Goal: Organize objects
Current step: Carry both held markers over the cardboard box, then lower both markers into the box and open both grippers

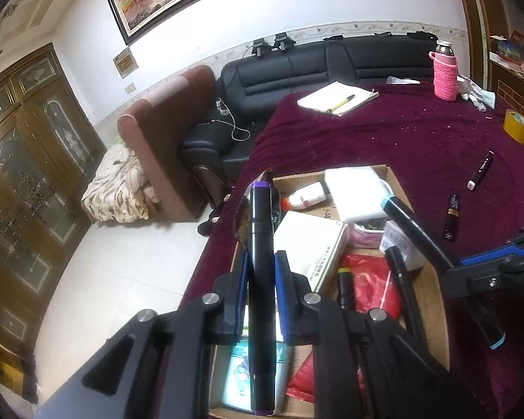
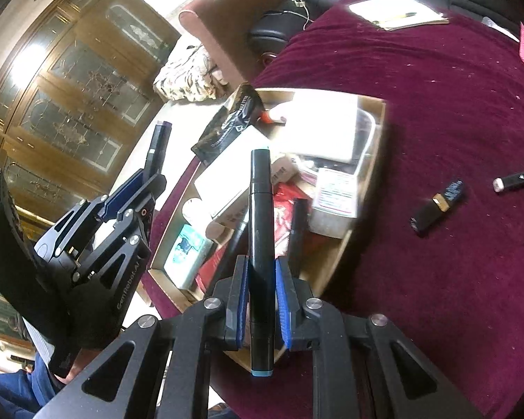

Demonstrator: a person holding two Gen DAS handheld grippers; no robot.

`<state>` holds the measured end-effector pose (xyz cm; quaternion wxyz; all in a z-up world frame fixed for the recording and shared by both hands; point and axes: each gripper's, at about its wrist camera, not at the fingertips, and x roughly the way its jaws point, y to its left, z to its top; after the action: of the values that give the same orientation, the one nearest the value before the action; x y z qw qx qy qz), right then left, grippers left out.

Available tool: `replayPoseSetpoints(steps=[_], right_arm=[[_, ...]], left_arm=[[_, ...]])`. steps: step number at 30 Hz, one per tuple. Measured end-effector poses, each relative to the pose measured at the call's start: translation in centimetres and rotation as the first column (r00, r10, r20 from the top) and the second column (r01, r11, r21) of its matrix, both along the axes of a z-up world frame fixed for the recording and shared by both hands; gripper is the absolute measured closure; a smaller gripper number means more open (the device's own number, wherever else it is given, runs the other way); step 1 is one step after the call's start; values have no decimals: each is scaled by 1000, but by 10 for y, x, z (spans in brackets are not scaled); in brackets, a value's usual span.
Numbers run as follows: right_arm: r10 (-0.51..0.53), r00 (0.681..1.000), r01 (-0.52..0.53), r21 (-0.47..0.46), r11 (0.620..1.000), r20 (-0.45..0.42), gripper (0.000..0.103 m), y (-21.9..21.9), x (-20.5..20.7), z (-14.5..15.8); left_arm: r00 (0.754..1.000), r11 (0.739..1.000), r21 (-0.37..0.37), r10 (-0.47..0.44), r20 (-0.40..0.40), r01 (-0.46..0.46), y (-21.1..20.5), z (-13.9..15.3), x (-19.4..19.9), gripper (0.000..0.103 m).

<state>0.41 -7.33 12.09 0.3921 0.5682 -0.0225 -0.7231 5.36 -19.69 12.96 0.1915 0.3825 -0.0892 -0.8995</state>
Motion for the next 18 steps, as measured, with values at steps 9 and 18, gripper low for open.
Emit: replayPoseSetpoints(steps=[9,18], right_arm=[[12,1000,-12,5,1000,23,86,-21,-4,-11],[4,1000,-5,16,1000,28,85,-28,-12,-17]], left_arm=[[1000,1000,3,5,26,-6,-12,-9,-1,89],[999,1000,2,3,38,-3,-17,-13,-3,89]])
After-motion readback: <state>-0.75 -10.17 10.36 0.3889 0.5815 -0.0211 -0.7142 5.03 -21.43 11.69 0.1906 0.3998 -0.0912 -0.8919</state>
